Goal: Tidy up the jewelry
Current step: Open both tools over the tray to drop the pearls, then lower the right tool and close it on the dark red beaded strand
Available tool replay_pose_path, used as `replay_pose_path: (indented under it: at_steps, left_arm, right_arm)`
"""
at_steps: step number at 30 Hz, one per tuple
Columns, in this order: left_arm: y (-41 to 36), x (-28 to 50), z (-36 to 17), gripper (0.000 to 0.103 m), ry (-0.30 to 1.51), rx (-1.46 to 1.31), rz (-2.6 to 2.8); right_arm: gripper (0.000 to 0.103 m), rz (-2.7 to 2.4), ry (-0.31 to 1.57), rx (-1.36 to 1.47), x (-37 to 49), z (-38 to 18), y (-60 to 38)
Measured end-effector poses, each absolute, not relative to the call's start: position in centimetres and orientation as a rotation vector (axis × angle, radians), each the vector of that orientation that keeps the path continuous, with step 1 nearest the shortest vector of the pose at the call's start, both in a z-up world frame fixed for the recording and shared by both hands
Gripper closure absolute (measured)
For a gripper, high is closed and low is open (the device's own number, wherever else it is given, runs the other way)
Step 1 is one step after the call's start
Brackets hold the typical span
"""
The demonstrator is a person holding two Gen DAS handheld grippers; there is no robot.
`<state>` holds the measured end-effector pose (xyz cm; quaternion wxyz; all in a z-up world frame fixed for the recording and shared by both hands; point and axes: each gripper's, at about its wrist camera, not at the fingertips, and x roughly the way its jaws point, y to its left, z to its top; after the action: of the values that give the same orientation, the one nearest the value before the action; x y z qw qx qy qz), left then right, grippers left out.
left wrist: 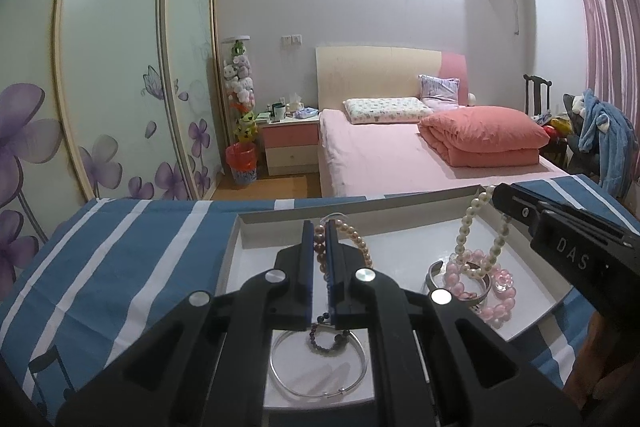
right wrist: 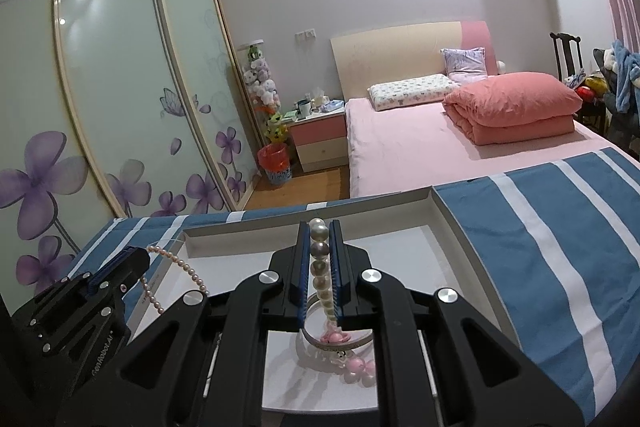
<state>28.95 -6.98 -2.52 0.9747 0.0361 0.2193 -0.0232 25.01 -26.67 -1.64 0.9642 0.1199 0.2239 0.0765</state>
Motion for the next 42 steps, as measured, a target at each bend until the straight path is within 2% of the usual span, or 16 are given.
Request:
replay_pose_path:
  at_steps: [3,4,5,6,7,20,26,31,32,34,36,42]
  left_arm:
    - [-6.9,29.3,-2.8,0.094,0.455,0.068,-0.049]
    - [-6.8,29.4,-3.0,0.091,0.461,0.062,-0.052]
    - [-6.7,29.5,-3.0,0.082,0.467,0.056,-0.051]
    - [-6.6,29.6,-3.0,0.076,0.469,0.051,-0.047]
    - [-6.5,29.6,-3.0,0.075,0.467,0.047,-0.044]
    - [-4.5,28.0,-2.1,0.075,0.463,0.014,-0.010]
    - [-0.9,24.7,-1.7,0.064,0.471,0.017,0.020]
    - [2.9,21.6,-2.7,0.050,0.535,0.002,0.048]
    - [3.4,21.2,-3.0,0.049,0.551,-0.003,0.050]
    - [4.7,20.1,-3.8,0.046,0.593,-0.024,0.052]
    - [5.6,19.4,-4.2,0.044,0.619,-0.037,0.056]
    - [6.9,17.8,-5.3,0.042,0.655,-0.046,0.058]
  right_arm:
    - [0.092,0.167,0.471,0.244,25.4,-1.9,-26.7]
    - [0.087,0.172,0.475,0.252,25.4,-2.0,-26.8]
    - [0.082,0.171,0.479,0.261,25.4,-2.1,-27.0]
    - [0.071,0.166,0.479,0.268,25.6,-2.1,-27.2]
    - [0.068,0.157,0.473,0.277,25.6,-2.1,-27.5]
    - [0.069,0.137,0.493,0.324,25.0,-2.3,-29.0]
    - [0.069,0.185,0.568,0.269,22.3,-2.3,-28.8]
    - [0.069,0.277,0.717,0.203,19.3,-4.4,-27.8]
    - [0.069,0.299,0.752,0.198,18.8,-5.0,-27.5]
    - [0.059,0.323,0.798,0.191,17.9,-5.8,-26.9]
    - [0.055,0.344,0.819,0.166,16.9,-6.2,-26.0]
    - [0.055,0.409,0.807,0.076,15.7,-5.9,-23.2]
